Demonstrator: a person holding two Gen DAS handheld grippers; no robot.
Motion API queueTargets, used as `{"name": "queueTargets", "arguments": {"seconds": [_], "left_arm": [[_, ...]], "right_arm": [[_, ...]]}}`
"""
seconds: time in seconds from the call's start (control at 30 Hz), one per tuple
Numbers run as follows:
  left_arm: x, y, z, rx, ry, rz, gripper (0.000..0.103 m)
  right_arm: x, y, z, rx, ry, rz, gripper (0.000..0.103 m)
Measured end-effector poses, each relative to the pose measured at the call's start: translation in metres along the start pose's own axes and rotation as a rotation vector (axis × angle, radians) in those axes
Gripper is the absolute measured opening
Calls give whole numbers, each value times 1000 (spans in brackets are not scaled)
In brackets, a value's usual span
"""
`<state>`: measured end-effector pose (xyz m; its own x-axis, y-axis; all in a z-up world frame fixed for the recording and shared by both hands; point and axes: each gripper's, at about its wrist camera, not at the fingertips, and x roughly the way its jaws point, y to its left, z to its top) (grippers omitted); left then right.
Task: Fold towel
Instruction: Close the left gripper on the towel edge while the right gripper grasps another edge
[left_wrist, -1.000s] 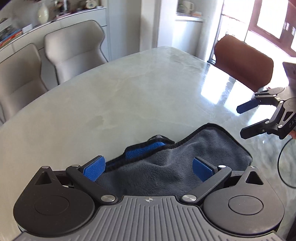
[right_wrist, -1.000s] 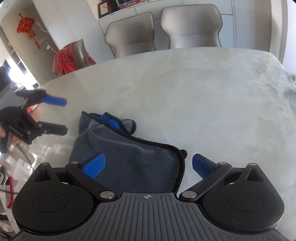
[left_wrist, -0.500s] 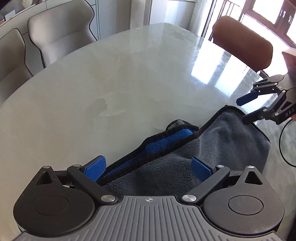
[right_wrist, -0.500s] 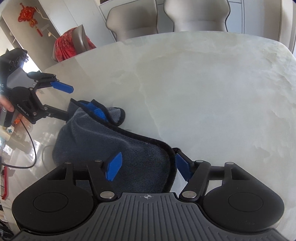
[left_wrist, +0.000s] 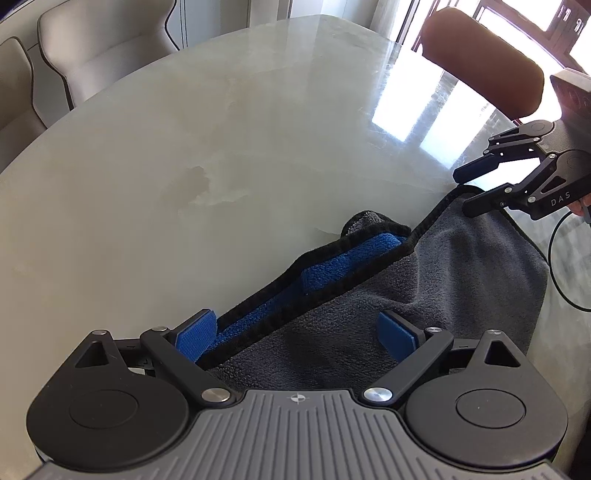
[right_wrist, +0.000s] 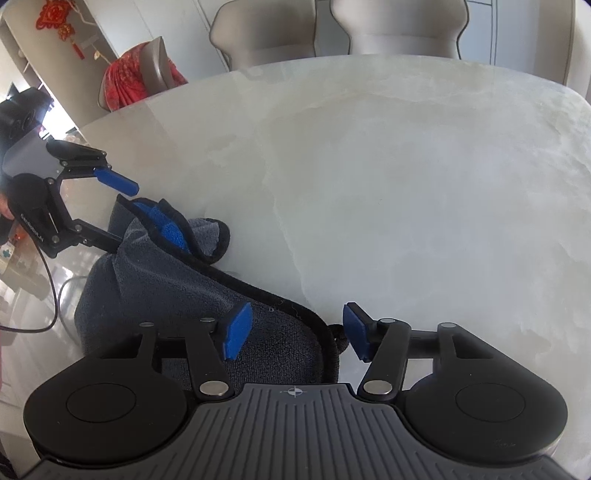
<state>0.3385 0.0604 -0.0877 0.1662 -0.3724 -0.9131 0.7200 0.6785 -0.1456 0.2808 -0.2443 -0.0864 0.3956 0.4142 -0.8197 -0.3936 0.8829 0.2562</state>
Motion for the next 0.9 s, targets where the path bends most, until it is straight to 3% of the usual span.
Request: {"name": "queueTargets", "arguments": {"seconds": [0.2, 0.43, 0.8, 0.9], "left_arm": [[-1, 2, 2, -1, 9, -35, 87], [-10, -1, 2, 42, 38, -55, 72], [-9, 3, -2, 34, 87, -67, 74], [-8, 3, -3, 44, 94, -49, 84]], "right_arm": [[-1, 2, 3, -48, -4, -3, 32], [3, 17, 3, -195, 17, -34, 29], [10, 15, 9, -228, 76, -49, 30], [8, 12, 9, -202, 83, -23, 42]]}}
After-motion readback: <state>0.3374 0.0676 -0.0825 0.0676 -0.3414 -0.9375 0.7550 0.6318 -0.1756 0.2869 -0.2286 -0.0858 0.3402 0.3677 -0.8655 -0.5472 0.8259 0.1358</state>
